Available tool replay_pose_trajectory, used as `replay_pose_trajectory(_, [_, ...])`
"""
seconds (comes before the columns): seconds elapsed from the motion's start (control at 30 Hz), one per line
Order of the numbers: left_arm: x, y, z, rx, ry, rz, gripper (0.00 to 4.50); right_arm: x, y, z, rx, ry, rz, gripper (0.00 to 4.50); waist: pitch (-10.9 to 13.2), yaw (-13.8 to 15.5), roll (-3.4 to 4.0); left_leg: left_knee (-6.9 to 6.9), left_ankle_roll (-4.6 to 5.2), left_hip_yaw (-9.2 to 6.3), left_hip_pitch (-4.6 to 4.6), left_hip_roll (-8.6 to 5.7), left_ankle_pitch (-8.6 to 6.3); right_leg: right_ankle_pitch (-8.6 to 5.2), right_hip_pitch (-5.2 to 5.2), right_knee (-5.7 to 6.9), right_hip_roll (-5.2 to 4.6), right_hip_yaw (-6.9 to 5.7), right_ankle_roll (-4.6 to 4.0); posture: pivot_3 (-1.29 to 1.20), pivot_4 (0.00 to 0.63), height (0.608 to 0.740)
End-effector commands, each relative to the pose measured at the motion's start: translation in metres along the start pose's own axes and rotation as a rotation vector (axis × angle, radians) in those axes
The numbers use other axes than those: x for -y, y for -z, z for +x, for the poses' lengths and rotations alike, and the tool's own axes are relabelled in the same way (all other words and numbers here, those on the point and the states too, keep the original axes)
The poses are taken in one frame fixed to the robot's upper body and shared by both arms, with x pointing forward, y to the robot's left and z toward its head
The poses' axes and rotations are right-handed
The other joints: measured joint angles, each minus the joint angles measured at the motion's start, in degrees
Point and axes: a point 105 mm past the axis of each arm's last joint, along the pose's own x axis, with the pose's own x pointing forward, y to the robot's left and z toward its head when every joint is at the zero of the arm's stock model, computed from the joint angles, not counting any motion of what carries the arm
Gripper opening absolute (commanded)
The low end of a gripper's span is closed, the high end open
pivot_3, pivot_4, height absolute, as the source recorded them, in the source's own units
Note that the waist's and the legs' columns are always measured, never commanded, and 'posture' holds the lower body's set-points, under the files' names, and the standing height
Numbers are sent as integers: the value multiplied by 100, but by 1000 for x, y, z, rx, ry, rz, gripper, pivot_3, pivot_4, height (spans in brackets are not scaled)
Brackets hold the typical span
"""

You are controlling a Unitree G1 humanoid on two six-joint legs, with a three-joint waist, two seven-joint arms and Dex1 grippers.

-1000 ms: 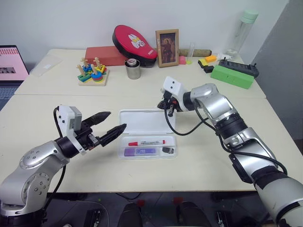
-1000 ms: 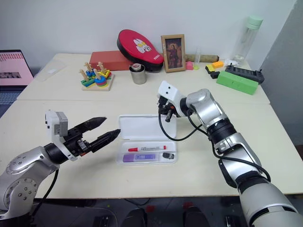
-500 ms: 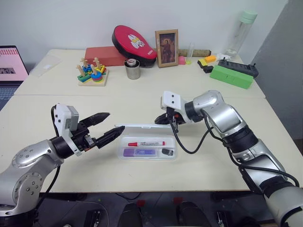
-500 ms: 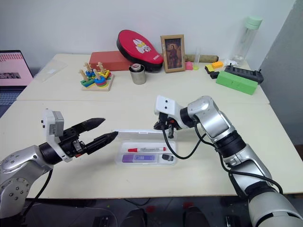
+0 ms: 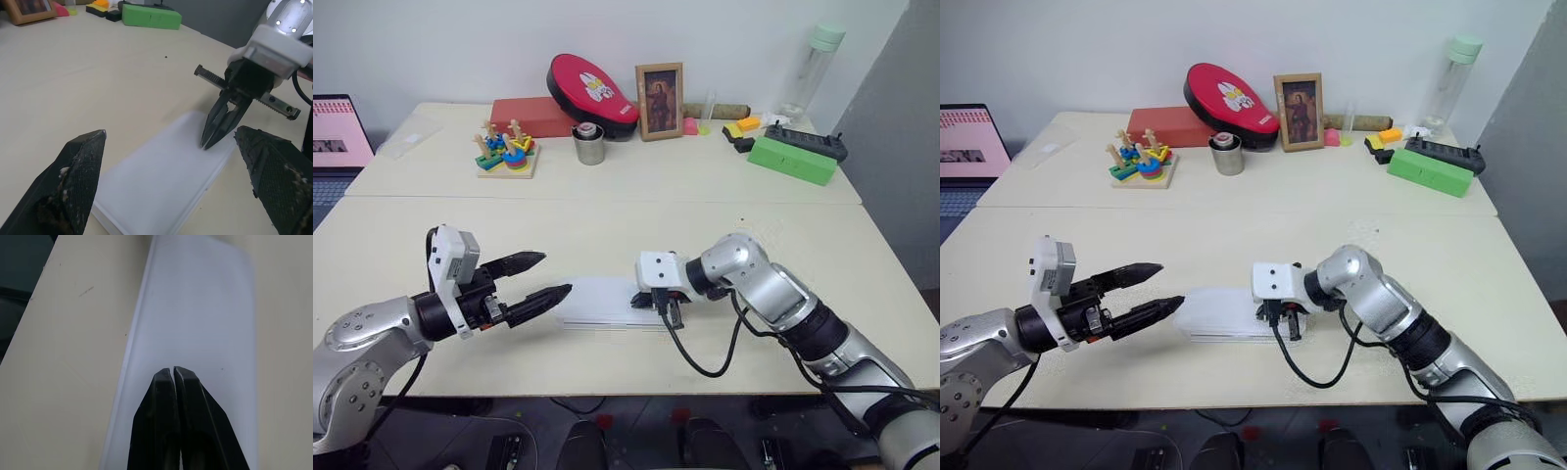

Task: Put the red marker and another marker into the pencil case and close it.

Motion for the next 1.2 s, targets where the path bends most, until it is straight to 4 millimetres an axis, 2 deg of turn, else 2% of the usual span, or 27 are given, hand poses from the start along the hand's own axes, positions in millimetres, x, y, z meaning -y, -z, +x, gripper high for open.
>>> replay_pose_trajectory(0.03, [11, -2, -3, -31, 50, 28, 4500, 2, 17, 6, -60, 39, 29, 76, 0, -2, 0, 0, 0, 0, 3, 0, 0, 0, -2, 0, 0, 0, 0, 0, 150, 740])
replay_pose_trajectory(0.1, [12, 0, -4, -45, 59, 25, 4500, 1, 27, 10, -91, 43, 52, 76, 1, -2, 3, 0, 0, 0, 10, 1, 0, -1, -1, 2, 0, -1, 0, 0, 150, 740])
replay_pose_trajectory(0.2, [11, -2, -4, -40, 54, 31, 4500, -2, 30, 12, -90, 35, 66, 76, -4, -3, -4, 0, -1, 0, 21, 2, 1, -1, 5, 3, 1, 0, 0, 0, 150, 740])
replay_pose_trajectory(0.33, [6, -4, -1, -21, 21, 24, 4500, 2, 7, 2, 49, 38, 120, 76, -5, -6, -6, 6, -13, 0, 34, 2, 8, -30, 16, 3, 0, 3, 0, 0, 150, 740])
replay_pose_trajectory(0.4, [-8, -9, 2, 24, -58, 30, 4500, 13, -8, -13, 157, 82, 180, 76, -3, 13, -4, 7, -19, 0, 33, 2, 12, -29, 15, 5, 0, 4, 2, 0, 150, 740])
replay_pose_trajectory(0.5, [-27, -15, 3, 72, -161, 46, 4500, 28, -16, -30, 251, 159, 244, 76, -3, 14, -6, 8, -21, 0, 22, 2, 14, -12, 12, 5, 1, 4, 26, 0, 150, 740])
replay_pose_trajectory(0.63, [-81, -10, -3, 111, -455, 58, 4500, 78, 8, -80, 319, 503, 400, 76, -12, 22, -20, 2, -20, -2, 6, 0, 13, 9, 14, 4, 1, 3, 13, 0, 150, 740])
replay_pose_trajectory(0.7, [-101, -5, -7, 99, -554, 76, 4500, 89, 27, -100, 306, 611, 458, 445, -14, 31, -23, -1, -20, -3, 0, -1, 13, 10, 15, 4, 1, 1, 12, 0, 150, 740])
replay_pose_trajectory(0.73, [-108, -3, -8, 93, -585, 82, 4500, 90, 34, -106, 301, 628, 480, 562, -14, 34, -23, -1, -20, -3, -2, -2, 13, 10, 15, 3, 1, 1, 11, 0, 150, 740])
replay_pose_trajectory(0.8, [-115, -6, -8, 116, -598, 92, 4500, 87, 51, -120, 263, 658, 520, 1134, -14, 27, -23, -3, -20, -2, -6, -4, 13, 11, 14, -2, 0, 2, 9, 0, 150, 740])
replay_pose_trajectory(0.87, [-120, -10, -8, 126, -598, 105, 4500, 87, 61, -135, 240, 704, 549, 1509, -14, 25, -23, -10, -20, -2, -10, -5, 11, 9, 12, -5, -1, 1, 4, 0, 150, 740])
replay_pose_trajectory(0.97, [-128, -16, -9, 123, -596, 116, 4500, 87, 66, -151, 246, 759, 576, 2237, -7, 18, -13, -15, -18, -2, -12, -5, 10, 5, 8, -4, -1, 0, -2, 0, 150, 740])
replay_pose_trajectory(1.2, [-132, -17, -6, 66, -550, 140, 4500, 78, 72, -151, 260, 790, 623, 3847, -7, -26, -11, -11, -18, -2, -7, -4, 10, 5, 11, 2, 0, 2, 1, 0, 150, 740])
